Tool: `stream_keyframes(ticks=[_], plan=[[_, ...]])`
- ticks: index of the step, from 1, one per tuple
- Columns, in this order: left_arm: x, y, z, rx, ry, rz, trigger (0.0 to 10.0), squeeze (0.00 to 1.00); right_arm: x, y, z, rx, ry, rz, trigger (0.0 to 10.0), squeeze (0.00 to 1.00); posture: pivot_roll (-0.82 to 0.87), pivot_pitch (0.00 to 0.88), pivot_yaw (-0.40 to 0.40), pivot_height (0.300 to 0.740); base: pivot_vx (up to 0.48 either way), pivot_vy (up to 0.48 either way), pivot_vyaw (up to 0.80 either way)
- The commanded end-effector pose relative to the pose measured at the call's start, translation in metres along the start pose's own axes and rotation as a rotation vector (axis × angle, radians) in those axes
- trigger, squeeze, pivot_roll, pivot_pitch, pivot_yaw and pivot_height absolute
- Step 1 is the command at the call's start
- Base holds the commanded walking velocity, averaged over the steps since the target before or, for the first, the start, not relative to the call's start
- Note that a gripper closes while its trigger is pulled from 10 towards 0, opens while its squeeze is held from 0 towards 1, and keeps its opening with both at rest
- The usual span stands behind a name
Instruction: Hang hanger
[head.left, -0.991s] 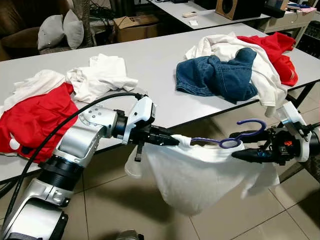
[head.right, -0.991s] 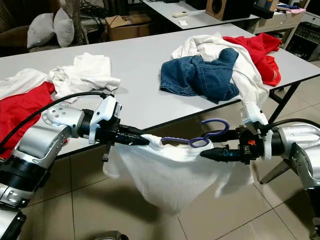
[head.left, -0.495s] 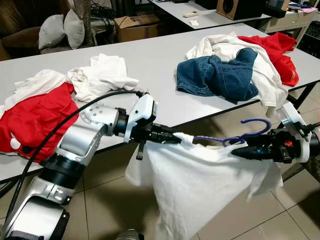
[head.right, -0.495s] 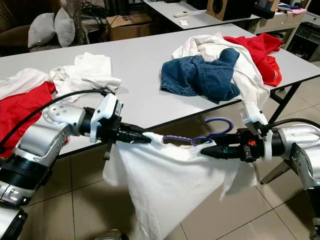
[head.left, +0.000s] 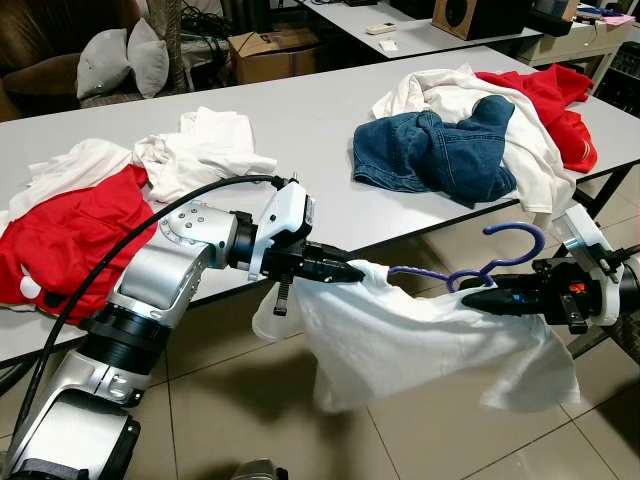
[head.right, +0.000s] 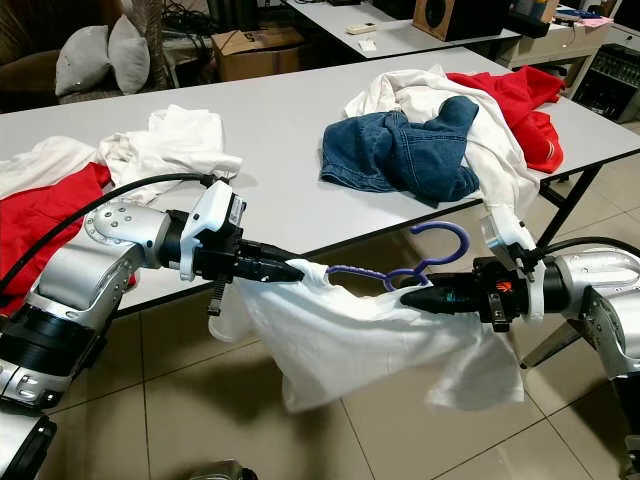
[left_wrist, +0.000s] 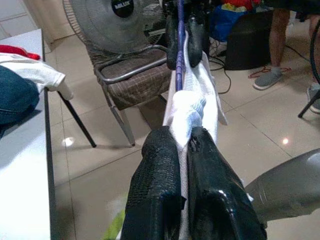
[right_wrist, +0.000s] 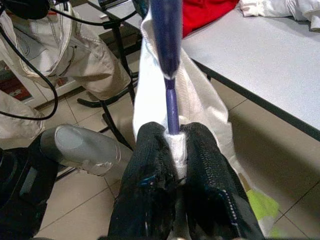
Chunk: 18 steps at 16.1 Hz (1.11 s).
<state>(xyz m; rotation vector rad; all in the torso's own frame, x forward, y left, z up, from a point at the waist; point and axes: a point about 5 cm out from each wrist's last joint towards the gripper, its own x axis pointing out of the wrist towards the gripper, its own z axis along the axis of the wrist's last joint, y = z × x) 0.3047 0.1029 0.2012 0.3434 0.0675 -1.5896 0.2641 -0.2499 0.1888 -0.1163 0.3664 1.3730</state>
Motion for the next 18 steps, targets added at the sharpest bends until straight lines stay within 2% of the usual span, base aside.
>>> stream_keyframes(ticks=[1, 2, 3, 6, 7, 8, 11, 12, 13, 14, 15, 16, 17, 18], plan=[[-0.001, 0.002, 0.012, 0.022, -0.052, 0.011, 10.0, 0.0, 0.003, 0.0, 0.005, -0.02, -0.015, 0.018, 0.0, 0.0, -0.07, 0.0, 0.007, 0.74, 0.0, 0.0, 0.0], [-0.001, 0.003, 0.013, 0.02, -0.068, 0.011, 10.0, 0.0, 0.002, 0.0, 0.005, -0.02, -0.015, 0.015, 0.0, 0.0, -0.07, 0.0, 0.005, 0.74, 0.0, 0.0, 0.0], [0.0, 0.002, 0.018, 0.002, -0.126, -0.008, 10.0, 1.0, 0.003, -0.001, 0.005, -0.023, -0.009, 0.005, 0.0, 0.0, -0.07, 0.0, 0.004, 0.74, 0.0, 0.0, 0.0], [0.004, -0.006, 0.024, -0.001, -0.151, -0.062, 10.0, 1.0, 0.003, -0.005, 0.007, -0.052, 0.011, -0.05, 0.0, 0.0, -0.07, 0.0, 0.007, 0.74, 0.0, 0.0, 0.0], [0.005, -0.008, 0.023, -0.008, -0.145, -0.082, 10.0, 0.69, 0.003, -0.005, 0.007, -0.055, 0.033, -0.061, 0.0, 0.0, -0.07, 0.0, 0.008, 0.74, 0.0, 0.0, 0.0], [0.007, -0.01, 0.023, -0.004, -0.152, -0.085, 10.0, 0.0, 0.003, -0.005, 0.008, -0.053, 0.037, -0.064, 0.0, 0.0, -0.07, 0.0, 0.01, 0.74, 0.0, 0.0, 0.0], [0.012, -0.004, 0.031, -0.022, -0.239, -0.019, 10.0, 0.0, 0.006, -0.004, 0.008, -0.025, 0.01, -0.078, 0.0, 0.0, -0.07, 0.0, 0.018, 0.74, 0.0, 0.0, 0.0], [0.008, 0.011, 0.036, -0.069, -0.298, 0.147, 10.0, 0.0, 0.012, -0.005, 0.005, -0.039, -0.001, -0.139, 0.0, 0.0, -0.08, 0.0, 0.022, 0.74, 0.0, 0.0, 0.0], [0.001, 0.019, 0.035, -0.108, -0.326, 0.273, 10.0, 0.0, 0.018, -0.006, 0.002, -0.062, -0.024, -0.211, 0.0, 0.0, -0.08, 0.0, 0.027, 0.74, 0.0, 0.0, 0.0], [-0.004, 0.018, 0.028, -0.137, -0.318, 0.35, 10.0, 0.0, 0.024, -0.004, 0.0, -0.062, -0.047, -0.264, 0.0, 0.0, -0.08, 0.0, 0.031, 0.74, 0.0, 0.0, 0.0], [-0.012, 0.014, 0.014, -0.186, -0.293, 0.48, 10.0, 0.0, 0.033, 0.002, -0.005, -0.052, -0.054, -0.314, 0.0, 0.0, -0.08, 0.0, 0.035, 0.74, 0.0, 0.0, 0.0], [-0.02, 0.008, -0.002, -0.27, -0.277, 0.611, 10.0, 0.0, 0.042, 0.011, -0.012, -0.029, -0.059, -0.354, 0.0, 0.0, -0.07, 0.0, 0.036, 0.74, 0.0, 0.0, 0.0], [-0.032, -0.003, -0.027, -0.391, -0.235, 0.79, 10.0, 0.0, 0.051, 0.022, -0.023, 0.012, -0.091, -0.404, 4.5, 0.0, -0.05, 0.0, 0.03, 0.74, 0.0, 0.0, 0.0], [-0.044, -0.02, -0.05, -0.441, -0.154, 0.931, 10.0, 0.0, 0.06, 0.029, -0.037, 0.074, -0.143, -0.489, 10.0, 0.0, -0.05, 0.0, 0.024, 0.74, 0.0, 0.0, 0.0]])
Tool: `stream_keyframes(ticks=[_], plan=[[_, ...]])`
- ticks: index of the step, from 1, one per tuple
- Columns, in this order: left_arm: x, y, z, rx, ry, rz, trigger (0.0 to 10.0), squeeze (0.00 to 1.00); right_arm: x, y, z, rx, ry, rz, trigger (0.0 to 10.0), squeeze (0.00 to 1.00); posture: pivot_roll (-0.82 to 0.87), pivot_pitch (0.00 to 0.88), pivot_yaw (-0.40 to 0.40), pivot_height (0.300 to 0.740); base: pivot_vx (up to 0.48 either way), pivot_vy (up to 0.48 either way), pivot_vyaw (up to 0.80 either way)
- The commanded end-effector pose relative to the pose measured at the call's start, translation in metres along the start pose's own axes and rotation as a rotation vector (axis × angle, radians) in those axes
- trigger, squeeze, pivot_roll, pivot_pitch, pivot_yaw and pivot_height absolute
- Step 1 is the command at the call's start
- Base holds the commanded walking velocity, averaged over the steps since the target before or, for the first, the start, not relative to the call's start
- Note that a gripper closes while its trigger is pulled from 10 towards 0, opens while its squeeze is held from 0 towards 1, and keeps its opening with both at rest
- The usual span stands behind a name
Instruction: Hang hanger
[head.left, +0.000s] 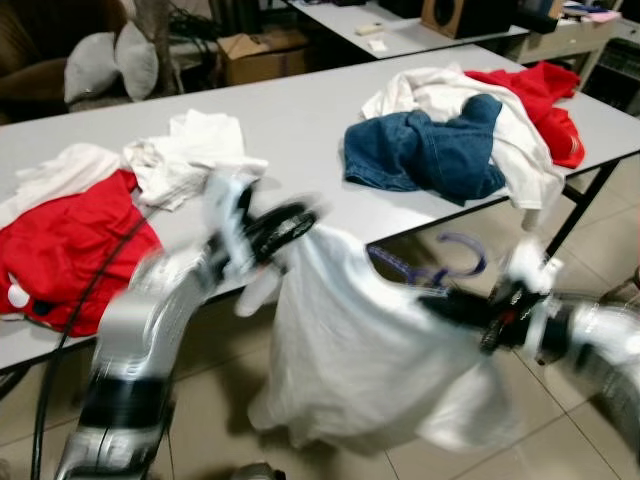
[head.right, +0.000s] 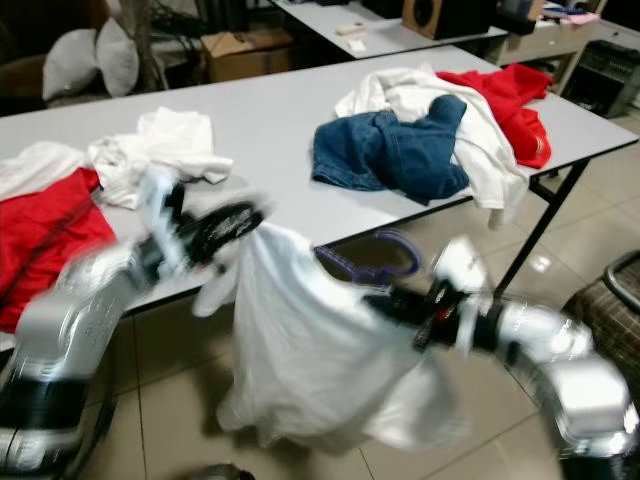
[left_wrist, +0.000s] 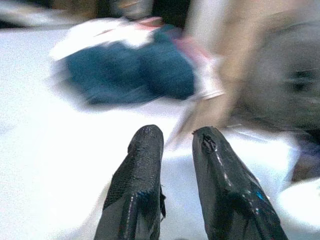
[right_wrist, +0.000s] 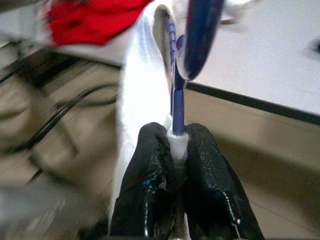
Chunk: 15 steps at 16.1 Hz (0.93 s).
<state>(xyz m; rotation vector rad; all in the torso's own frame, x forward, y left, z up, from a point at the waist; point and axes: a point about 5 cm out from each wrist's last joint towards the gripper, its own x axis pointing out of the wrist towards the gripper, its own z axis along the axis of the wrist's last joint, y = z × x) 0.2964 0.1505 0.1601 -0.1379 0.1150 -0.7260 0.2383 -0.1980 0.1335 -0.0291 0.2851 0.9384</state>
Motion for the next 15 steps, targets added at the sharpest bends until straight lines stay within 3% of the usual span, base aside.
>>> stream_keyframes(ticks=[1, 2, 4, 6, 9, 10, 15], plan=[[-0.015, 0.008, -0.008, 0.023, 0.035, 0.148, 10.0, 0.0, 0.001, 0.003, -0.004, 0.003, -0.031, -0.108, 10.0, 0.0, -0.05, 0.0, 0.024, 0.74, 0.0, 0.0, 0.0], [-0.03, 0.015, -0.022, -0.043, 0.034, 0.29, 10.0, 0.0, 0.007, 0.008, -0.023, 0.024, 0.005, -0.172, 10.0, 0.0, -0.04, 0.0, 0.026, 0.74, 0.0, 0.0, 0.0], [-0.041, 0.015, -0.035, -0.043, 0.067, 0.384, 10.0, 0.0, 0.016, 0.016, -0.033, -0.005, 0.037, -0.225, 10.0, 0.0, -0.02, 0.0, 0.016, 0.74, 0.0, 0.0, 0.0], [-0.048, 0.008, -0.043, -0.03, 0.099, 0.398, 10.0, 0.0, 0.023, 0.021, -0.032, -0.095, 0.025, -0.297, 10.0, 0.0, 0.01, 0.0, 0.002, 0.74, 0.0, 0.0, 0.0], [-0.058, -0.007, -0.045, -0.001, 0.08, 0.367, 10.0, 0.0, 0.023, 0.021, -0.031, -0.142, -0.004, -0.383, 10.0, 0.0, 0.04, 0.0, -0.025, 0.74, 0.0, 0.0, 0.0], [-0.064, -0.013, -0.046, 0.019, 0.073, 0.368, 10.0, 0.0, 0.023, 0.021, -0.034, -0.1, -0.005, -0.426, 10.0, 0.0, 0.06, 0.0, -0.04, 0.74, 0.0, 0.0, 0.8], [-0.088, -0.034, -0.062, -0.041, 0.172, 0.388, 10.0, 0.0, 0.032, 0.06, -0.049, -0.025, 0.032, -0.199, 10.0, 0.0, 0.09, 0.0, -0.061, 0.74, 0.0, 0.0, 0.8]])
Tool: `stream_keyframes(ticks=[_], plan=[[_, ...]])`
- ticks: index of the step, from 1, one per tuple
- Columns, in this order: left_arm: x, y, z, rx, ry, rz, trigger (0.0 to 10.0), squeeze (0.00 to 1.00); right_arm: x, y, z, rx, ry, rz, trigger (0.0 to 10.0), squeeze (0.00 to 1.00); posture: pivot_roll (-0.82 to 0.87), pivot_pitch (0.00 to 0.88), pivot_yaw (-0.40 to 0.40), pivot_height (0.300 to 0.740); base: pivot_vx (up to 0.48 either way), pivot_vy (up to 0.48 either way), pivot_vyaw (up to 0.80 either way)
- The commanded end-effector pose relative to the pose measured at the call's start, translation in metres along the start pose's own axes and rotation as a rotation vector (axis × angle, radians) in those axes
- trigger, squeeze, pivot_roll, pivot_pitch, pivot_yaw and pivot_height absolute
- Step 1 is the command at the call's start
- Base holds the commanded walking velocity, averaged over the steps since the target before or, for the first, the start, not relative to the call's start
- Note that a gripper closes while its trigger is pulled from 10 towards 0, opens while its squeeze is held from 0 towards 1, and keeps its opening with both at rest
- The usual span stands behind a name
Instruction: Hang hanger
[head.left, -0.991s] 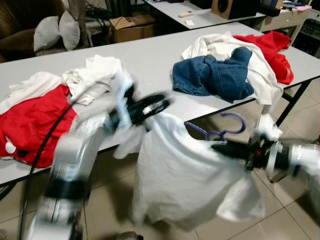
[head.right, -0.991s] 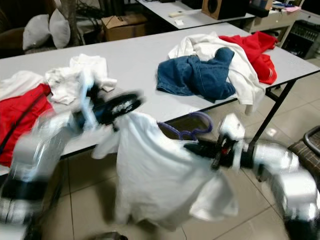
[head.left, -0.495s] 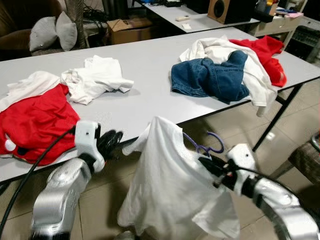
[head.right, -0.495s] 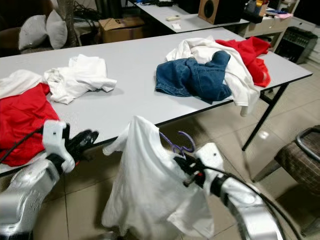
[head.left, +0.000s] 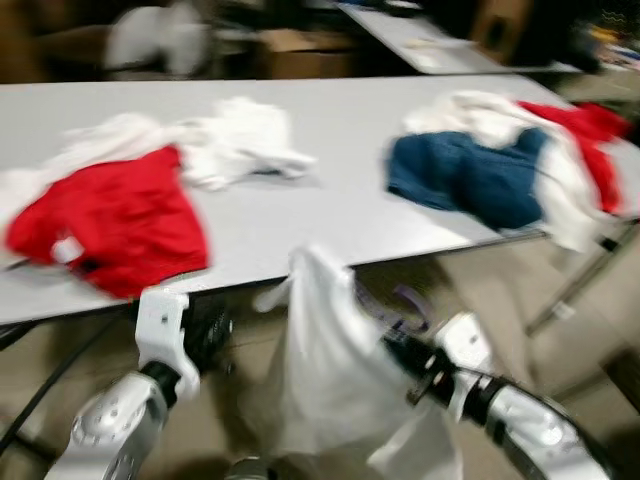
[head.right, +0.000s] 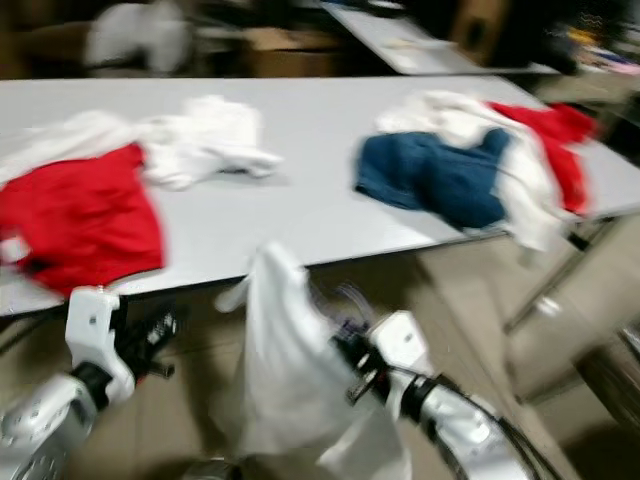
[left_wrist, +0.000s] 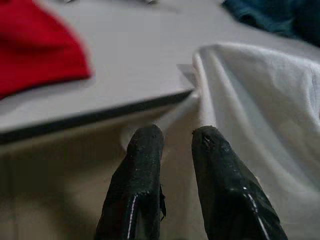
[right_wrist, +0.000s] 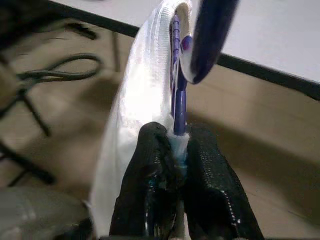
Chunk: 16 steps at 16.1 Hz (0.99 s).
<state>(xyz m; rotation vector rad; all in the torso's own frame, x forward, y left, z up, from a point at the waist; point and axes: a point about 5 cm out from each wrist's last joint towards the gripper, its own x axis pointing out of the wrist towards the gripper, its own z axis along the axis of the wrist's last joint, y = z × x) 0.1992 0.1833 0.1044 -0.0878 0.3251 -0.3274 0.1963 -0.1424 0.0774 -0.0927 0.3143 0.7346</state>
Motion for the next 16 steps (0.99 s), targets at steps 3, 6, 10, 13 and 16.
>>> stream_keyframes(ticks=[3, 6, 10, 13, 16], plan=[[0.002, -0.011, 0.004, -0.003, -0.041, -0.049, 10.0, 0.0, -0.004, -0.001, 0.009, 0.005, -0.019, 0.029, 10.0, 0.0, 0.07, 0.0, -0.052, 0.74, 0.0, 0.0, 0.8], [0.011, -0.011, 0.01, -0.035, -0.103, 0.011, 10.0, 0.0, -0.005, -0.012, 0.018, -0.026, -0.073, -0.011, 10.0, 0.0, 0.05, 0.0, -0.048, 0.74, 0.0, 0.0, 0.8], [0.021, 0.006, 0.014, 0.061, -0.071, 0.115, 10.0, 0.0, -0.019, -0.034, 0.017, 0.018, -0.087, -0.087, 10.0, 0.0, 0.02, 0.0, -0.008, 0.74, 0.0, 0.0, 0.8], [0.025, 0.005, 0.024, 0.017, -0.09, 0.013, 10.0, 0.0, -0.026, -0.034, 0.015, 0.059, -0.1, -0.083, 10.0, 0.0, 0.02, 0.0, 0.018, 0.74, 0.0, 0.0, 0.8], [0.026, 0.007, 0.024, 0.039, -0.065, -0.022, 10.0, 0.0, -0.029, -0.034, 0.012, 0.085, -0.106, -0.071, 10.0, 0.0, 0.02, 0.0, 0.037, 0.74, 0.0, 0.0, 0.8]])
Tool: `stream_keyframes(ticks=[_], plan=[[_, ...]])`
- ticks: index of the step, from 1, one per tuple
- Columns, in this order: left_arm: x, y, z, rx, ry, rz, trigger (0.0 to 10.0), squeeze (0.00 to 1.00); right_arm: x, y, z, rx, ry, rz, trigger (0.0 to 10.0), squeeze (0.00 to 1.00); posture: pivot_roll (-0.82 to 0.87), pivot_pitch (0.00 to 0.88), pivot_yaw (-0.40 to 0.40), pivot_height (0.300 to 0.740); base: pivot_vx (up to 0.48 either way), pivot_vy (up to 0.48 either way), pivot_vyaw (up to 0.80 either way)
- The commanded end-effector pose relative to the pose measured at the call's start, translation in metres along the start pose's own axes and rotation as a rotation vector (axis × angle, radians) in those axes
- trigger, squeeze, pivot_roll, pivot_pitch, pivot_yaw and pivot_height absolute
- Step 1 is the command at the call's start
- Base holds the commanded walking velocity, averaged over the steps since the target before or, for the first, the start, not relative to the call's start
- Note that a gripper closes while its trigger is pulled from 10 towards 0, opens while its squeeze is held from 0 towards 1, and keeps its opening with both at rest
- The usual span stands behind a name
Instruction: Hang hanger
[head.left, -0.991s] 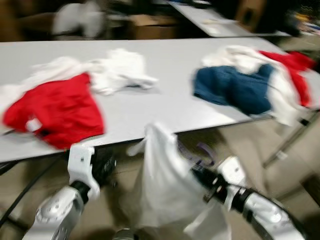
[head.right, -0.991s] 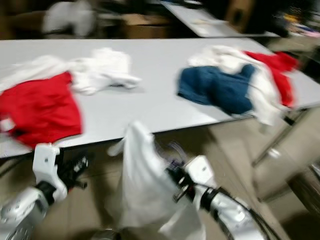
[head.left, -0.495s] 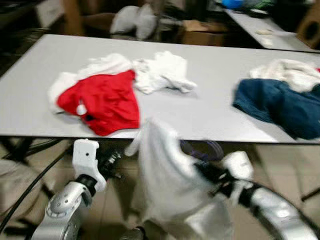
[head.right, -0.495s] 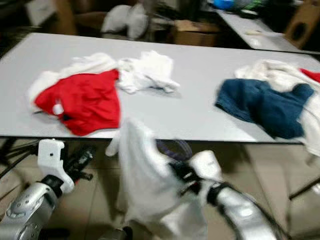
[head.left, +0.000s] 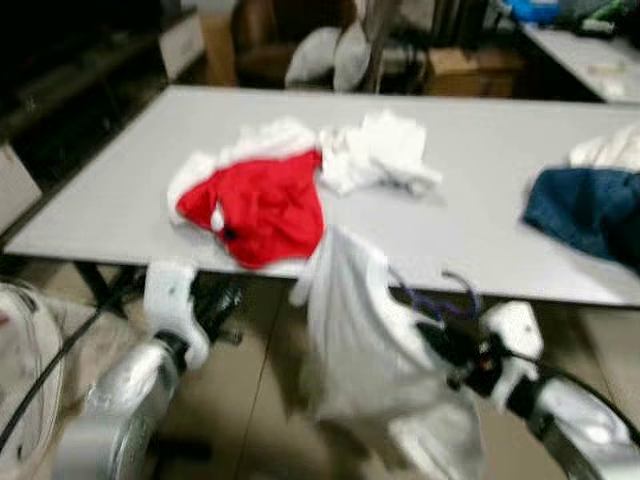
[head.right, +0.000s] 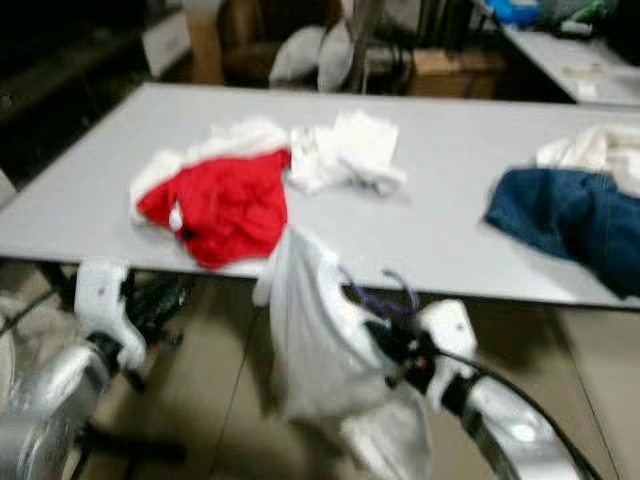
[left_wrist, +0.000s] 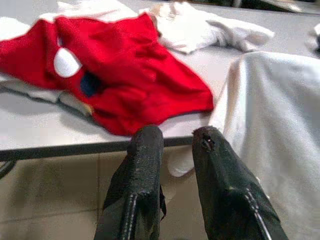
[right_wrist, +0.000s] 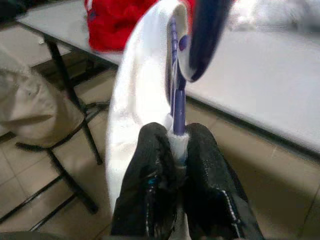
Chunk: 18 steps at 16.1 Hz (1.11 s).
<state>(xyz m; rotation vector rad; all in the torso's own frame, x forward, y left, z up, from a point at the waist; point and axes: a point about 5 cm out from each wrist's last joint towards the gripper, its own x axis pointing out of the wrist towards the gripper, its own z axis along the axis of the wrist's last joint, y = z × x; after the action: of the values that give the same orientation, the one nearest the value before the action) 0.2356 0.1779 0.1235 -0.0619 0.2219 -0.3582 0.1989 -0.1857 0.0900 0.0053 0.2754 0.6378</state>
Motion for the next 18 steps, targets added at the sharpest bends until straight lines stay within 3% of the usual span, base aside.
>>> stream_keyframes(ticks=[1, 4, 5, 7, 9, 10, 12, 13, 14, 16, 17, 18], plan=[[-0.001, 0.014, 0.002, 0.015, -0.036, 0.086, 10.0, 0.0, 0.001, 0.001, 0.007, -0.006, -0.042, 0.015, 10.0, 0.0, 0.01, 0.0, 0.046, 0.74, 0.0, 0.0, 0.79], [0.004, 0.034, 0.015, 0.007, -0.214, 0.307, 10.0, 0.0, 0.002, -0.001, 0.009, -0.034, -0.05, -0.025, 10.0, 0.0, -0.02, 0.0, 0.075, 0.74, 0.0, 0.0, 0.79], [0.007, 0.034, 0.014, 0.008, -0.199, 0.313, 10.0, 0.0, 0.002, -0.003, 0.009, -0.036, -0.053, -0.041, 10.0, 0.0, -0.02, 0.0, 0.07, 0.74, 0.0, 0.0, 0.79], [0.008, 0.027, 0.015, -0.004, -0.179, 0.245, 10.0, 0.0, 0.003, -0.007, 0.013, -0.034, -0.06, -0.068, 10.0, 0.0, 0.0, 0.0, 0.057, 0.74, 0.0, 0.0, 0.79], [0.005, 0.015, 0.004, 0.092, -0.108, 0.087, 10.0, 0.0, 0.008, -0.001, 0.015, -0.031, -0.067, -0.033, 10.0, 0.0, 0.0, 0.0, 0.049, 0.74, 0.0, 0.0, 0.79], [0.004, 0.013, 0.003, 0.076, -0.114, 0.057, 10.0, 0.0, 0.008, 0.0, 0.016, -0.022, -0.078, -0.029, 10.0, 0.0, 0.01, 0.0, 0.04, 0.74, 0.0, 0.0, 0.79], [0.003, 0.015, -0.001, 0.021, -0.105, 0.11, 10.0, 0.0, 0.009, 0.001, 0.015, 0.001, -0.087, -0.015, 10.0, 0.0, 0.04, 0.0, 0.023, 0.74, 0.0, 0.0, 0.79], [0.003, 0.017, 0.0, 0.03, -0.114, 0.147, 10.0, 0.0, 0.01, -0.001, 0.014, 0.002, -0.084, -0.02, 10.0, 0.0, 0.04, 0.0, 0.017, 0.74, 0.0, 0.0, 0.79], [-0.002, 0.03, 0.005, 0.086, -0.16, 0.272, 10.0, 0.0, 0.013, -0.003, 0.013, 0.019, -0.079, -0.023, 10.0, 0.0, 0.06, 0.0, -0.001, 0.74, 0.0, 0.0, 0.79], [-0.006, 0.042, 0.012, 0.127, -0.186, 0.339, 10.0, 0.0, 0.015, -0.003, 0.015, 0.041, -0.071, -0.011, 10.0, 0.0, 0.07, 0.0, -0.012, 0.74, 0.0, 0.0, 0.79], [-0.006, 0.043, 0.012, 0.122, -0.165, 0.322, 10.0, 0.0, 0.016, -0.003, 0.012, 0.042, -0.054, -0.007, 10.0, 0.0, 0.06, 0.0, -0.016, 0.74, 0.0, 0.0, 0.8], [-0.006, 0.035, 0.007, 0.05, -0.106, 0.17, 10.0, 0.0, 0.013, 0.0, 0.01, 0.004, -0.022, 0.016, 10.0, 0.0, 0.02, 0.0, 0.006, 0.74, 0.0, 0.0, 0.8]])
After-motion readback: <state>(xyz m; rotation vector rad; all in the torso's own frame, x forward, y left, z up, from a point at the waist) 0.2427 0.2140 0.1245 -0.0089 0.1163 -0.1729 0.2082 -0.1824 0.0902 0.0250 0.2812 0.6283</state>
